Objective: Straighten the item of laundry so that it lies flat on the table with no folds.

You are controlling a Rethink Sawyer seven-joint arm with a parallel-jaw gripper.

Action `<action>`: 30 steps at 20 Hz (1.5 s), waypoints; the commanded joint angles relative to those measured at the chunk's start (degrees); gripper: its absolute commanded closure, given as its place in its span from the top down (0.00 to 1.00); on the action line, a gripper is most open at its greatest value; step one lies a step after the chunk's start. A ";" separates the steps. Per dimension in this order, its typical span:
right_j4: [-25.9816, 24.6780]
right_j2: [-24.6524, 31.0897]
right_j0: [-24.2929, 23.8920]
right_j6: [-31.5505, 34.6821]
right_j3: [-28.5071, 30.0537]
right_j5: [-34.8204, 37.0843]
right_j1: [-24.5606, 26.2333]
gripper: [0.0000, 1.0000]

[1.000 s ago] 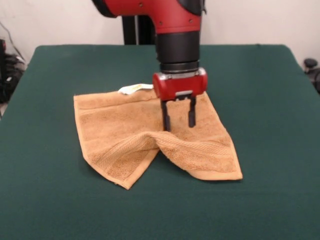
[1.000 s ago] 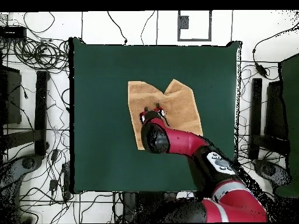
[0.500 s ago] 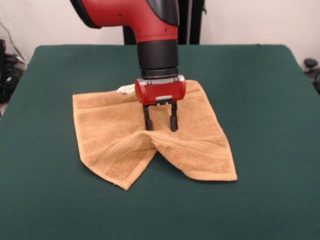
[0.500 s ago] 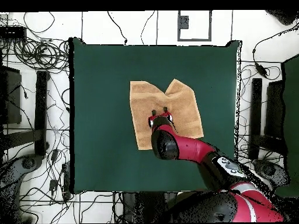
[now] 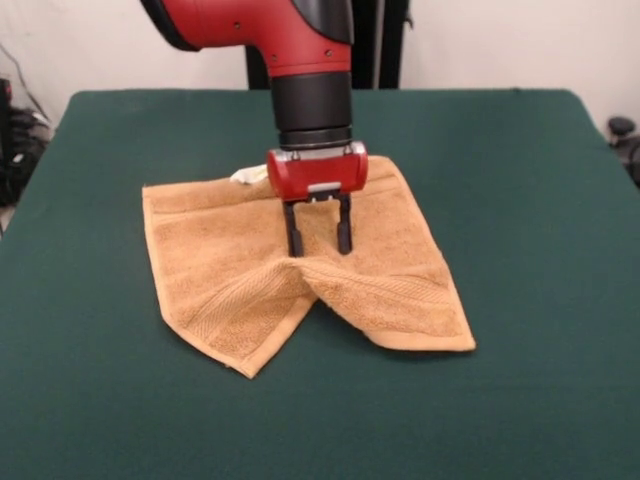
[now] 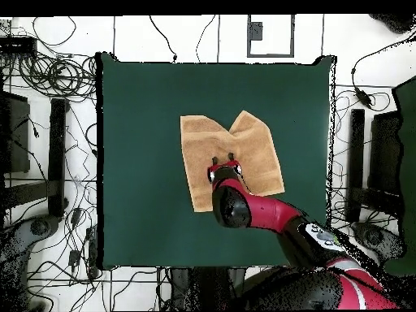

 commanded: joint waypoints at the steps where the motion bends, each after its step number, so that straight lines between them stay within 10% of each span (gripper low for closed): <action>1: -1.39 -1.60 0.36 12.91 8.30 1.09 0.71 1.00; 19: 4.14 2.52 -3.08 13.18 24.95 14.50 -24.50 1.00; 30: 1.51 3.71 -3.59 6.38 7.95 21.13 -14.03 1.00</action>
